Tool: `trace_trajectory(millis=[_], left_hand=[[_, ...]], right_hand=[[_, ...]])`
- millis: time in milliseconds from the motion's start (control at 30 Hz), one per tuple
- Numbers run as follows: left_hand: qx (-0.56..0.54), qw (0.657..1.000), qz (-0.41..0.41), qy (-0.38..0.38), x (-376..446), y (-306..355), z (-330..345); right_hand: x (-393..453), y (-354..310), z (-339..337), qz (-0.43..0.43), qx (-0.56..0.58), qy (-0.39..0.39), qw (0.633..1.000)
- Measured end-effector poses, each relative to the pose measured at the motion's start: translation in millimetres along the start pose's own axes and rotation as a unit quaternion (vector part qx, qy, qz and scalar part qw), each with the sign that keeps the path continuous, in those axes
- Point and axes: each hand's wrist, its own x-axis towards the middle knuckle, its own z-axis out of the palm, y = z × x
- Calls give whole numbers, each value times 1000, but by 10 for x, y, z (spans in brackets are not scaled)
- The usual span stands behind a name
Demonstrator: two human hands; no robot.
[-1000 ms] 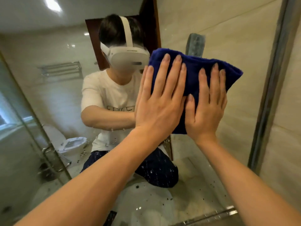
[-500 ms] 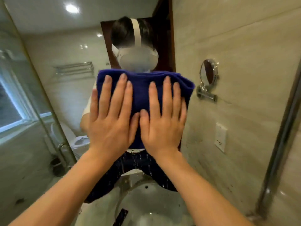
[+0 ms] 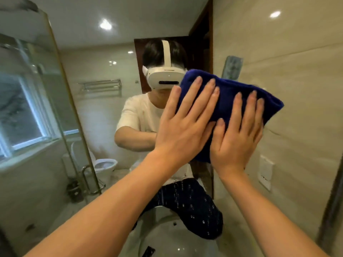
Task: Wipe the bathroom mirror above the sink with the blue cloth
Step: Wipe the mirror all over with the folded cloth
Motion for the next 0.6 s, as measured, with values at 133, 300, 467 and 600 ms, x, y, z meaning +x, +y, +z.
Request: trace_trajectory(millis=[133,300,467,600], left_hand=[[31,1000,-3,-3,-359,-380,-132],[73,994,-77,-20,-1176,-1012,-407],[86,982,-151,-72,-1630,-1310,-617],[57,971,-223,-62,-1332,-931,-570]], right_hand=[[-246,-444,80,-9,10,-5,1000],[-631,-1297,227,-80,35,-45,995],[-760,-1588,295,-208,81,-85,971],[-589,-1370,248,-209,60,-71,973]])
